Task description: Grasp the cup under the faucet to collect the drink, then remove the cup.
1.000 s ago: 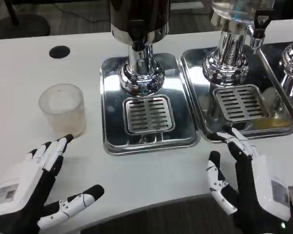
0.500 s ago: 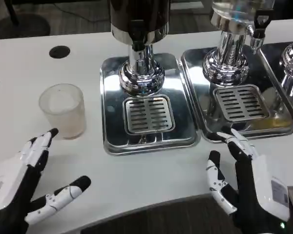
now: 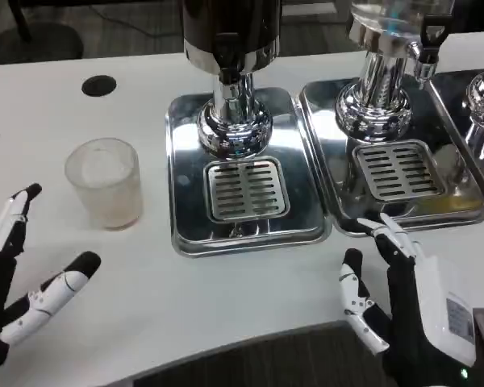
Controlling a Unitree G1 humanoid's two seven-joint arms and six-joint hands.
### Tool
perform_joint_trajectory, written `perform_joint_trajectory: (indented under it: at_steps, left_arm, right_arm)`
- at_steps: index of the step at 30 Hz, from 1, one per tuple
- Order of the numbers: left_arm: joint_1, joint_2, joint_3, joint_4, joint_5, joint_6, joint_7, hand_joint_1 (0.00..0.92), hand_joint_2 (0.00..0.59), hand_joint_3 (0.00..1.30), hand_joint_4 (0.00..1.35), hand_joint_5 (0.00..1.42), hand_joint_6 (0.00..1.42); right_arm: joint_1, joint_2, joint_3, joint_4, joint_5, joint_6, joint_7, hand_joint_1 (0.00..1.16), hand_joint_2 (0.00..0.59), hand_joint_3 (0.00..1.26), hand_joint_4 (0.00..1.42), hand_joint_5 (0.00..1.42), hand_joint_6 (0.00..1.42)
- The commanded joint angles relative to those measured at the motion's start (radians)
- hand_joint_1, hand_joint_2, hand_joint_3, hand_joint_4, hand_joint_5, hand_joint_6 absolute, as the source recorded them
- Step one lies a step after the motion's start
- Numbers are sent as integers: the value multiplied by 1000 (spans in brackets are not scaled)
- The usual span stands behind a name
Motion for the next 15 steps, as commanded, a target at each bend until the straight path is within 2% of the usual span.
perform_joint_trajectory:
  at_steps: [1, 6, 15]
  left_arm:
    - [-77, 17, 14, 78, -55, 23, -50, 18, 53, 0, 0, 117, 305]
    - [-187, 21, 7, 177, -82, 31, -65, 103, 40, 0, 0, 117, 301]
    - [-375, 26, -48, 360, -61, 61, -71, 155, 38, 0, 0, 129, 283]
  right_arm:
    - [1, 8, -7, -5, 2, 0, -7, 378, 545, 384, 187, 194, 266]
    - [6, 14, -6, -8, -4, 2, -16, 378, 545, 396, 208, 198, 266]
    - [5, 24, -8, -8, -10, 4, -23, 378, 545, 397, 210, 199, 266]
